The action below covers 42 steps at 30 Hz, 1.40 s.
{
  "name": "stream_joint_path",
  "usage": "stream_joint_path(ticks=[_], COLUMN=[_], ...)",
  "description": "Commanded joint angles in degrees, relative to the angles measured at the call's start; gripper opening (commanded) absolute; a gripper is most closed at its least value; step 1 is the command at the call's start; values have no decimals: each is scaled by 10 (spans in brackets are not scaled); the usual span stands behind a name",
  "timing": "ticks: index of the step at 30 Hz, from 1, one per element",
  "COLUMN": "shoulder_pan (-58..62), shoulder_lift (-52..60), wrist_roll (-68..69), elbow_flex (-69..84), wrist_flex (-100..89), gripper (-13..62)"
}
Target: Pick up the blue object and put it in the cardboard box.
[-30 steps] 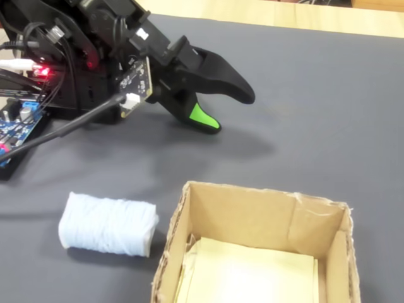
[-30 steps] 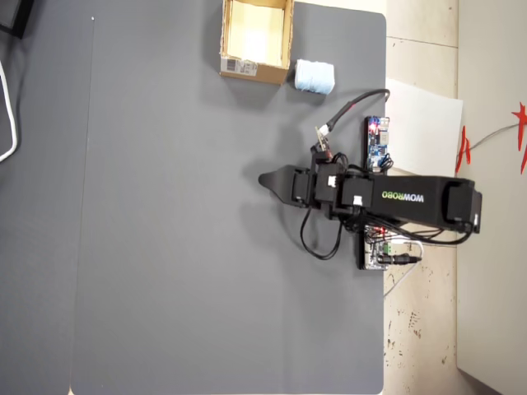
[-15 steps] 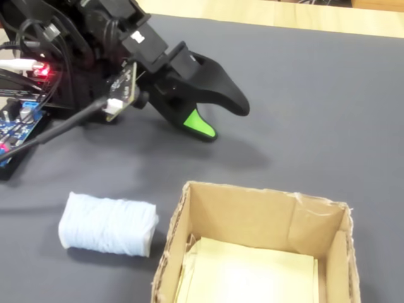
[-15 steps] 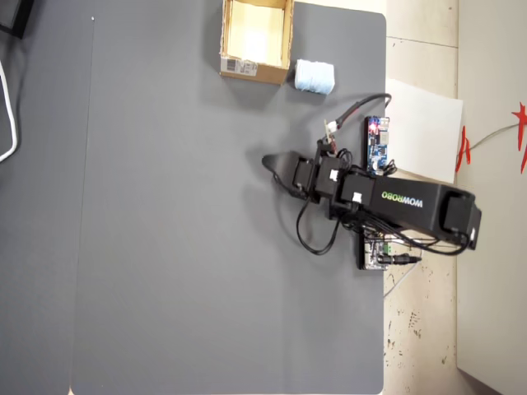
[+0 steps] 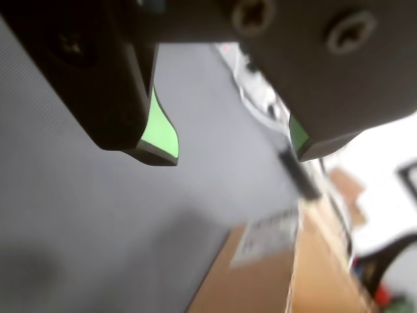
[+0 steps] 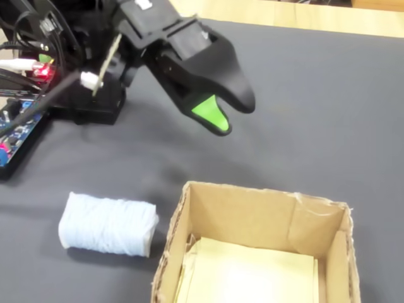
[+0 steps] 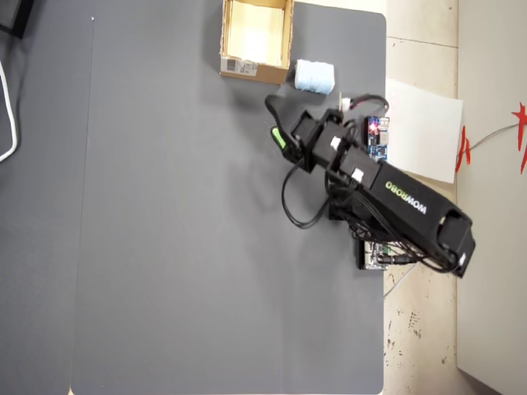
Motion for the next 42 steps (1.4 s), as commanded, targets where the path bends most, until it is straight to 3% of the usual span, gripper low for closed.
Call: stream_joint_path(ticks=[1, 18, 42], shoulder_pan=[23, 255, 369], shoulder_lift=[-2, -165, -379], wrist_roll=[0, -9, 58], elbow_flex=[-73, -303, -322], wrist_flex=[29, 334, 220], gripper=[333, 330, 308])
